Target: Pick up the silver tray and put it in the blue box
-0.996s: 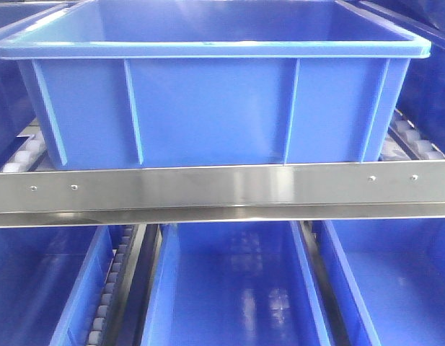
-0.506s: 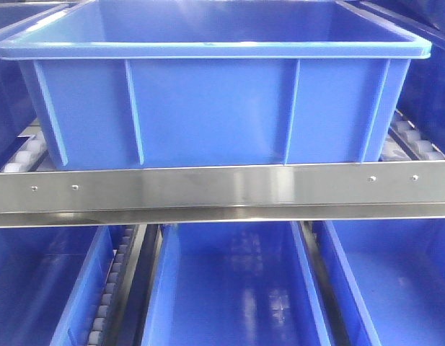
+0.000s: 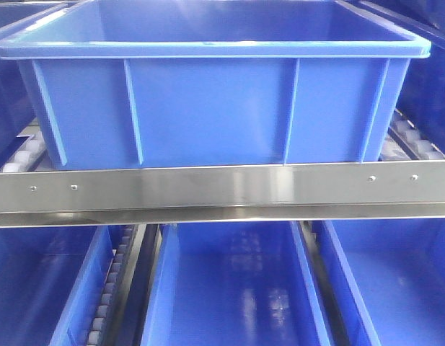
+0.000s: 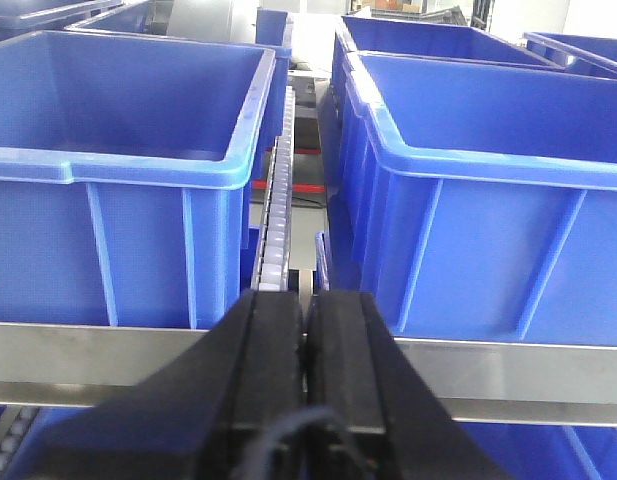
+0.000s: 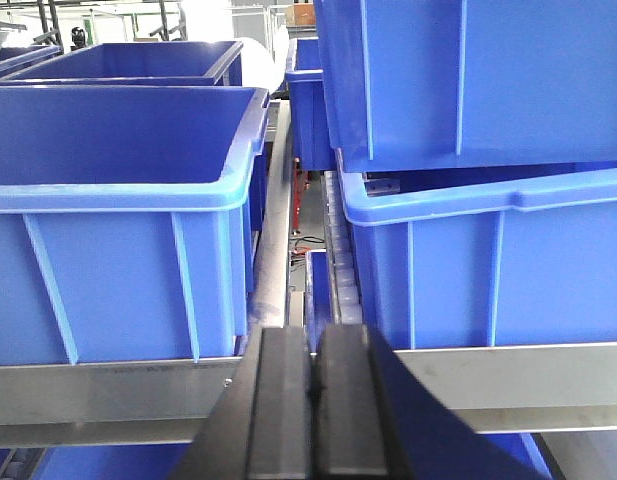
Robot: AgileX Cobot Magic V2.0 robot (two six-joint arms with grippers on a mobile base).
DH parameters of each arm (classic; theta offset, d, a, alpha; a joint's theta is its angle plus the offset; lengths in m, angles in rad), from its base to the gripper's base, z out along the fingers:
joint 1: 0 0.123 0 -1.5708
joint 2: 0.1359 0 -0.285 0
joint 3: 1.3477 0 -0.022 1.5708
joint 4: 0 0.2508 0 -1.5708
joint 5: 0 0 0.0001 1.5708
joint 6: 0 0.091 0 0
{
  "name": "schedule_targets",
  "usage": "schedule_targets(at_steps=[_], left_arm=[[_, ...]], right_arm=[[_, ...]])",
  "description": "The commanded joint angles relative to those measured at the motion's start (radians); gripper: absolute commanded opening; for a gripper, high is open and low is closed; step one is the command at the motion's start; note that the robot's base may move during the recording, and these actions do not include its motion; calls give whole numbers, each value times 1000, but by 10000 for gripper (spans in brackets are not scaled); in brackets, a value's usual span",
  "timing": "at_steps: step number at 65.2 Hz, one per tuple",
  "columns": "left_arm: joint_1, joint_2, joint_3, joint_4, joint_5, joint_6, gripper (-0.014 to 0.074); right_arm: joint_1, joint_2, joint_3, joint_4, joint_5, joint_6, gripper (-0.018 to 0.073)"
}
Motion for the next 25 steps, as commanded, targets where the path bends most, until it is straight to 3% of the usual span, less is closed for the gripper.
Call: schedule_targets(at_steps=[1,25], left_arm=[[-2,-15,19,-6,-82,0,-9],[-2,-15,19,-6,-82,0,-9]], right_arm=[[2,-21,-17,2,-93,-13,53],[2,-21,-17,2,-93,-13,53]])
